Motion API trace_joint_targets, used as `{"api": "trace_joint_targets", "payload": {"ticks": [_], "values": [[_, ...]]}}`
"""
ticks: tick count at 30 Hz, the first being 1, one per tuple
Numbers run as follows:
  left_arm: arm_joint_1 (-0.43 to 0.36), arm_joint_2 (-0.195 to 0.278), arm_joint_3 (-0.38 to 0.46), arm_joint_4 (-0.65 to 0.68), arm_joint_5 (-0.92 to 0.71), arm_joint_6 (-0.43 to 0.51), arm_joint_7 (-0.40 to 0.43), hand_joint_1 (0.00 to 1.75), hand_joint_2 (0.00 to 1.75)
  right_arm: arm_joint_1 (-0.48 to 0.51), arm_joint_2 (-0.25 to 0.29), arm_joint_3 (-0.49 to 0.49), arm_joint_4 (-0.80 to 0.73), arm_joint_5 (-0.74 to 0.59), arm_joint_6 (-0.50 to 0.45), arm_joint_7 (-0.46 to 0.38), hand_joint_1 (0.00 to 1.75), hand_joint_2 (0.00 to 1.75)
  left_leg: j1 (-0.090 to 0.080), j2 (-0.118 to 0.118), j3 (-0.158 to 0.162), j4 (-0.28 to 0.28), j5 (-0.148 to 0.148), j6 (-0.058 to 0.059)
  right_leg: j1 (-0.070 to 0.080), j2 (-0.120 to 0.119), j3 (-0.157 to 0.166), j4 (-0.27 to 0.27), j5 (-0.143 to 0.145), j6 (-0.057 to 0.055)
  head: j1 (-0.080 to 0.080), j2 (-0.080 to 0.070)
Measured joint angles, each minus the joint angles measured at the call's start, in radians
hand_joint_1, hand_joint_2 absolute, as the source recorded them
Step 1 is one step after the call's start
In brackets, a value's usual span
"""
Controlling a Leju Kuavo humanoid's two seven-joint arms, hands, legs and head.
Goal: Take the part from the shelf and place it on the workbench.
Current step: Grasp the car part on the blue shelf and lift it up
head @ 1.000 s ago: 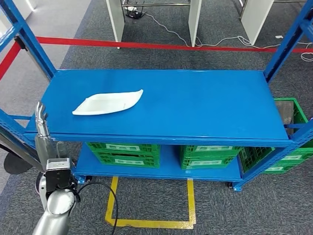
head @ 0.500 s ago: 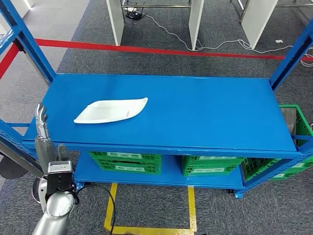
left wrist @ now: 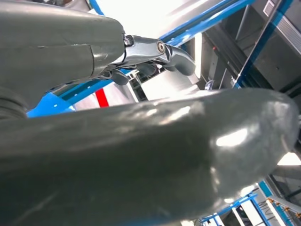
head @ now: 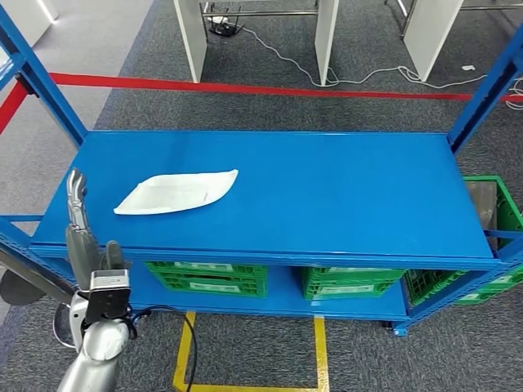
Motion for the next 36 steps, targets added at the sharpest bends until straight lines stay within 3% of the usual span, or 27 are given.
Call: {"api": "trace_joint_targets", "payload": {"ticks": [2, 4, 5, 6, 8, 10, 11, 15, 17, 19, 20, 21, 22, 23, 25, 26, 29, 31, 34, 35, 36], "values": [[0.001, 0.000, 0.000, 0.000, 0.000, 0.001, 0.000, 0.00, 0.00, -0.001, 0.000, 0.000, 0.000, 0.001, 0.000, 0.001, 0.00, 0.00, 0.004, 0.001, -0.040, 0.090, -0.049, -0.012, -0.002, -0.001, 0.004, -0.002, -0.001, -0.009, -0.003, 0.000], [0.003, 0.000, 0.000, 0.002, 0.000, 0.002, 0.000, 0.00, 0.00, -0.001, 0.000, 0.000, 0.000, 0.001, 0.001, 0.002, 0.00, 0.00, 0.007, 0.001, -0.101, 0.217, -0.098, -0.019, -0.002, -0.001, 0.006, -0.002, -0.004, -0.014, -0.004, 0.000], [0.005, 0.001, -0.001, 0.003, 0.000, 0.002, 0.000, 0.00, 0.00, -0.001, 0.001, 0.000, 0.000, 0.001, 0.002, 0.003, 0.00, 0.00, 0.009, 0.001, -0.120, 0.251, -0.101, -0.020, -0.002, -0.001, 0.007, -0.002, -0.005, -0.014, -0.004, 0.000], [0.005, 0.001, -0.001, 0.003, 0.000, 0.003, 0.001, 0.00, 0.00, 0.000, 0.001, 0.000, 0.000, 0.001, 0.002, 0.003, 0.00, 0.00, 0.009, 0.001, -0.124, 0.251, -0.085, -0.019, -0.002, 0.000, 0.010, -0.002, -0.006, -0.015, -0.004, 0.000], [0.005, 0.002, -0.001, 0.004, 0.001, 0.003, 0.002, 0.00, 0.00, 0.000, 0.001, 0.000, 0.000, 0.001, 0.002, 0.003, 0.00, 0.00, 0.010, 0.001, -0.082, 0.147, -0.008, -0.012, -0.001, 0.002, 0.017, -0.002, -0.010, -0.013, -0.004, 0.000], [0.004, 0.001, -0.001, 0.004, 0.001, 0.004, 0.002, 0.00, 0.00, -0.001, 0.002, 0.000, 0.000, 0.001, 0.003, 0.003, 0.00, 0.00, 0.006, 0.000, -0.033, 0.033, 0.042, -0.002, 0.001, 0.003, 0.019, -0.002, -0.013, -0.007, -0.004, 0.000], [0.003, 0.001, -0.001, 0.004, 0.001, 0.004, 0.002, 0.00, 0.00, -0.002, 0.002, 0.000, 0.000, 0.001, 0.003, 0.003, 0.00, 0.00, 0.003, 0.000, -0.020, 0.001, 0.044, 0.003, 0.002, 0.003, 0.017, -0.003, -0.013, -0.003, -0.004, 0.000], [0.003, 0.001, -0.001, 0.004, 0.001, 0.006, 0.002, 0.00, 0.00, -0.001, 0.003, 0.000, 0.000, 0.001, 0.005, 0.003, 0.00, 0.00, 0.007, 0.000, -0.011, -0.030, 0.037, 0.018, 0.003, -0.001, 0.006, 0.005, -0.023, 0.017, -0.001, 0.000], [0.003, -0.001, -0.002, 0.004, 0.001, 0.006, 0.002, 0.00, 0.00, -0.002, 0.003, 0.000, 0.000, 0.001, 0.005, 0.003, 0.00, 0.00, 0.011, 0.002, -0.005, -0.038, 0.040, 0.025, 0.003, -0.001, -0.033, 0.084, -0.068, 0.023, 0.001, 0.000], [0.003, -0.001, -0.002, 0.005, 0.001, 0.006, 0.002, 0.00, 0.00, -0.001, 0.003, 0.000, 0.000, 0.001, 0.004, 0.003, 0.00, 0.00, 0.010, 0.002, -0.004, -0.038, 0.039, 0.028, 0.003, -0.002, -0.099, 0.213, -0.120, 0.027, 0.003, 0.000], [0.004, -0.001, -0.002, 0.005, 0.001, 0.006, 0.002, 0.00, 0.00, 0.000, 0.003, 0.000, 0.000, 0.001, 0.004, 0.003, 0.00, 0.00, 0.010, 0.002, -0.003, -0.038, 0.038, 0.029, 0.003, -0.002, -0.123, 0.255, -0.127, 0.029, 0.003, 0.000], [0.004, -0.001, -0.002, 0.006, 0.001, 0.006, 0.003, 0.00, 0.00, 0.001, 0.003, 0.000, 0.000, 0.001, 0.004, 0.003, 0.00, 0.00, 0.010, 0.002, -0.002, -0.037, 0.037, 0.029, 0.003, -0.002, -0.132, 0.262, -0.115, 0.030, 0.003, 0.000], [0.004, -0.001, -0.002, 0.006, 0.002, 0.004, 0.004, 0.00, 0.00, 0.001, 0.003, 0.000, 0.000, 0.001, 0.004, 0.003, 0.00, 0.00, 0.010, 0.001, 0.000, -0.037, 0.036, 0.029, 0.003, -0.002, -0.120, 0.231, -0.085, 0.029, 0.003, 0.000], [0.005, -0.001, -0.002, 0.006, 0.003, -0.001, 0.006, 0.00, 0.00, 0.001, 0.003, 0.000, 0.000, 0.001, 0.004, 0.003, 0.00, 0.00, 0.010, 0.001, 0.003, -0.036, 0.033, 0.026, 0.002, -0.002, -0.093, 0.169, -0.045, 0.029, 0.003, 0.000], [0.001, -0.001, -0.003, 0.008, 0.001, -0.018, 0.012, 0.00, 0.00, -0.001, 0.003, 0.000, 0.000, 0.002, 0.005, 0.004, 0.00, 0.00, 0.006, -0.001, 0.004, -0.029, 0.026, 0.017, 0.003, -0.002, -0.034, 0.047, 0.002, 0.024, 0.002, 0.000], [-0.003, 0.000, -0.005, 0.010, -0.004, -0.028, 0.015, 0.00, 0.00, -0.002, 0.003, 0.000, 0.000, 0.004, 0.005, 0.004, 0.00, 0.00, 0.004, -0.001, 0.003, -0.026, 0.024, 0.012, 0.004, -0.001, -0.016, 0.014, 0.009, 0.020, 0.002, 0.000], [-0.038, 0.003, -0.017, 0.030, -0.033, -0.058, 0.031, 0.00, 0.00, -0.003, 0.003, 0.000, 0.000, 0.013, 0.010, 0.012, 0.00, 0.00, 0.003, -0.002, 0.001, -0.022, 0.023, 0.002, 0.004, 0.000, -0.008, 0.000, 0.007, 0.006, 0.002, 0.000], [-0.083, 0.008, -0.028, 0.057, -0.063, -0.083, 0.050, 0.00, 0.00, -0.004, 0.003, 0.000, 0.000, 0.025, 0.013, 0.016, 0.00, 0.00, 0.005, -0.002, -0.011, 0.011, -0.002, -0.007, 0.000, -0.002, -0.005, -0.003, 0.009, -0.004, -0.001, 0.000], [-0.172, 0.020, -0.051, 0.125, -0.115, -0.133, 0.084, 0.00, 0.00, -0.014, 0.002, 0.003, 0.000, 0.046, 0.025, 0.019, 0.00, 0.00, 0.009, -0.001, -0.090, 0.191, -0.089, -0.022, -0.001, -0.003, -0.004, -0.004, 0.010, -0.012, -0.005, 0.000], [-0.201, 0.023, -0.059, 0.151, -0.126, -0.148, 0.092, 0.00, 0.00, -0.017, 0.002, 0.004, 0.000, 0.053, 0.028, 0.021, 0.00, 0.00, 0.010, -0.001, -0.113, 0.242, -0.102, -0.023, -0.001, -0.003, -0.003, -0.004, 0.010, -0.012, -0.005, 0.000], [-0.227, 0.024, -0.067, 0.177, -0.134, -0.161, 0.098, 0.00, 0.00, -0.020, 0.002, 0.005, 0.000, 0.058, 0.031, 0.025, 0.00, 0.00, 0.010, -0.001, -0.123, 0.261, -0.097, -0.022, -0.001, -0.003, -0.003, -0.004, 0.010, -0.012, -0.005, 0.000]]}}
